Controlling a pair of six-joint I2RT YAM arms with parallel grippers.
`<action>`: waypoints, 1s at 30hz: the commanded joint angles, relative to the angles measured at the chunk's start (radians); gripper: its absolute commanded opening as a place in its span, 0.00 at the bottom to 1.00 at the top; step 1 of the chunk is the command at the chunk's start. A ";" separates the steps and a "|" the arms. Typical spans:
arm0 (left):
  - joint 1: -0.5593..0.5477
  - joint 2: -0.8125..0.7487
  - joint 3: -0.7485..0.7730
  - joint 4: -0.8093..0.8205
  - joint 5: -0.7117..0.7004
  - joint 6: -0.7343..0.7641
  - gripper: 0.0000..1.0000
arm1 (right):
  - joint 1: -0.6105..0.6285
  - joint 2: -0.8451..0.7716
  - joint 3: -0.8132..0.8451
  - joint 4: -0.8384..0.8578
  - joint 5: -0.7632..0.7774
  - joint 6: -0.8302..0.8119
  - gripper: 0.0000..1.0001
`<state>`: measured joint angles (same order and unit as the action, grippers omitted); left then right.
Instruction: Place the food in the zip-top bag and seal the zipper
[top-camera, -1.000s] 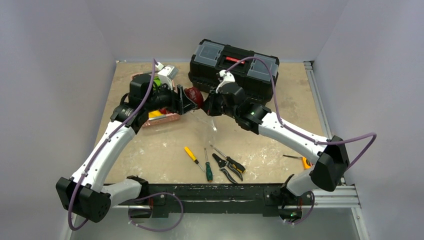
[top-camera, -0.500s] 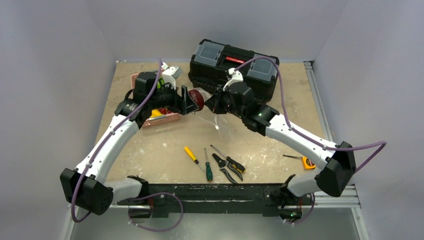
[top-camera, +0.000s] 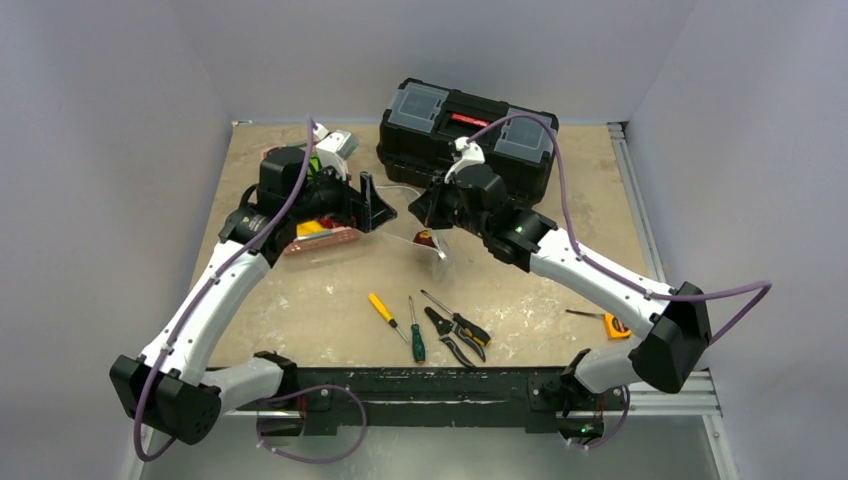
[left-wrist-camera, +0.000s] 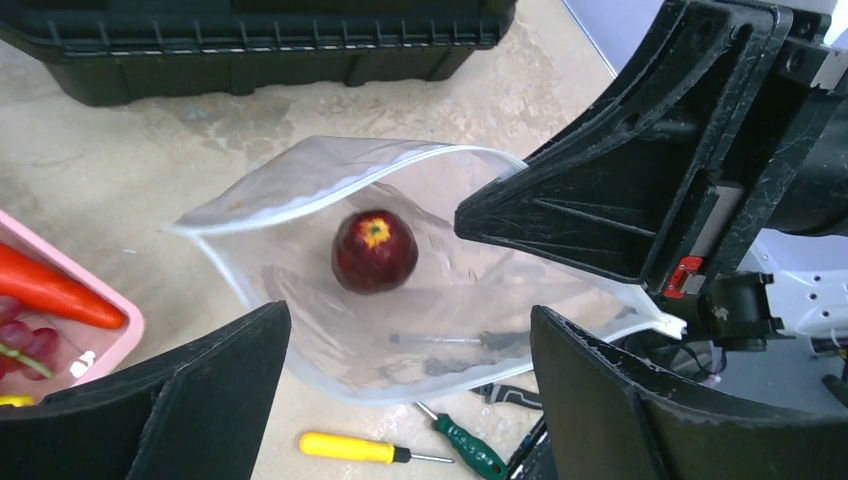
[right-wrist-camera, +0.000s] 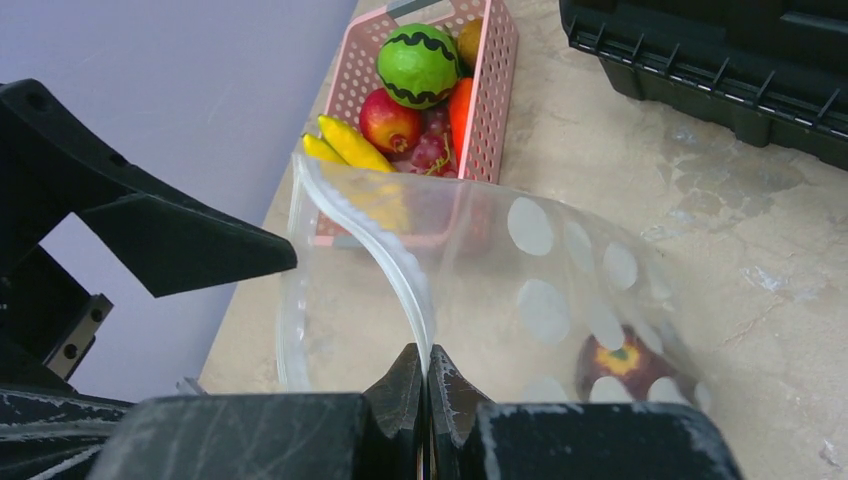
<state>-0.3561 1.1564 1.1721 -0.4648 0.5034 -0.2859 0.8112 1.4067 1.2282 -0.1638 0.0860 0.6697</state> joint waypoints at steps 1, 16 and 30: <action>-0.004 -0.052 -0.005 0.024 -0.103 0.032 0.89 | 0.000 -0.022 0.005 0.028 0.010 -0.016 0.00; 0.042 -0.112 -0.015 -0.088 -0.801 -0.047 0.88 | 0.000 -0.081 -0.039 0.011 0.048 -0.027 0.00; 0.239 0.346 0.181 -0.240 -0.475 -0.170 0.74 | 0.000 -0.089 -0.053 0.007 0.052 -0.036 0.00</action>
<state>-0.1471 1.3808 1.2621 -0.6449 -0.1211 -0.4137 0.8112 1.3457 1.1805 -0.1722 0.1207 0.6468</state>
